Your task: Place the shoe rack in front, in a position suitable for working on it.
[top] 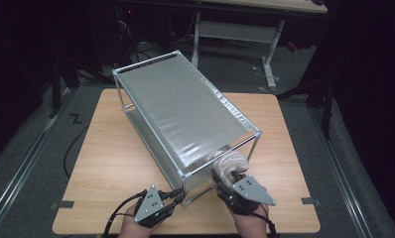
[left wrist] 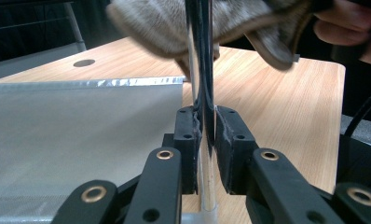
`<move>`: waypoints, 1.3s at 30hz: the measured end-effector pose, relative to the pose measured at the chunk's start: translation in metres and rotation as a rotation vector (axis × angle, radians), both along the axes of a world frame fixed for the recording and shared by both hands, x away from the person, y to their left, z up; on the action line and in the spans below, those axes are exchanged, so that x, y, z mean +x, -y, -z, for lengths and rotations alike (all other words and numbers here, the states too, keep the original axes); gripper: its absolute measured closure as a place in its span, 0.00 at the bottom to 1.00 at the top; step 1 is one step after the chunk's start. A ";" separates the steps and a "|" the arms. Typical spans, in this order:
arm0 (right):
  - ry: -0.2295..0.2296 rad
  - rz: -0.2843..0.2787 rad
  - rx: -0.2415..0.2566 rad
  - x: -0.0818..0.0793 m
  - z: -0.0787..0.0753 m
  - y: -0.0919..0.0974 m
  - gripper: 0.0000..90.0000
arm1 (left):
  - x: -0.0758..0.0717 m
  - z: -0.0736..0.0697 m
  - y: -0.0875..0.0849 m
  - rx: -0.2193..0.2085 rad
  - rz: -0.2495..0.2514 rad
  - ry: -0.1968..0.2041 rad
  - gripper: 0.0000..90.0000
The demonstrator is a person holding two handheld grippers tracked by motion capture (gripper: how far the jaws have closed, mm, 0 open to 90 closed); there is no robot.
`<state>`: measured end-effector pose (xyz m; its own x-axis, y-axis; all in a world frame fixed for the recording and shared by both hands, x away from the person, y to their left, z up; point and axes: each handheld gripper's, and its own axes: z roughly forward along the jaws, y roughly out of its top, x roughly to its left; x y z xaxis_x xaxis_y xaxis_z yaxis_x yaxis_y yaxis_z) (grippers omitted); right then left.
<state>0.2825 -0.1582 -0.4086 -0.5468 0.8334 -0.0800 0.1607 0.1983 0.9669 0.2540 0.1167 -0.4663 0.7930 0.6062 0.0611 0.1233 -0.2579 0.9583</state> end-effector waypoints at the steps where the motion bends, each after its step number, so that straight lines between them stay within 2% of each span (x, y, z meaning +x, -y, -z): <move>1: -0.013 0.033 0.020 0.004 0.000 0.008 0.67 | 0.000 0.000 0.000 0.000 0.000 0.000 0.87; 9: -0.009 0.251 0.096 0.024 -0.003 0.068 0.67 | 0.001 0.000 0.000 0.002 0.006 0.003 0.87; 12: -0.005 0.303 0.111 0.025 -0.005 0.083 0.67 | 0.001 -0.001 0.000 0.004 0.004 0.009 0.86; 14: 0.013 0.331 0.123 0.022 -0.009 0.093 0.67 | 0.002 -0.001 0.001 -0.011 -0.002 0.010 0.83; 20: 0.043 0.356 0.119 0.017 -0.014 0.099 0.67 | 0.005 0.000 0.002 -0.018 0.005 -0.002 0.74; 24: 0.029 0.349 0.105 0.018 -0.010 0.097 0.67 | 0.003 -0.001 0.002 -0.013 0.011 0.011 0.85; 26: 0.024 0.346 0.098 0.019 -0.008 0.096 0.67 | 0.004 -0.002 0.002 -0.016 0.011 0.005 0.87; 35: -0.016 0.324 0.054 0.031 0.002 0.086 0.67 | 0.001 -0.002 -0.002 -0.018 0.015 -0.001 0.87; 39: -0.012 0.314 0.057 0.034 0.001 0.082 0.67 | -0.001 -0.001 -0.005 -0.022 0.014 -0.002 0.88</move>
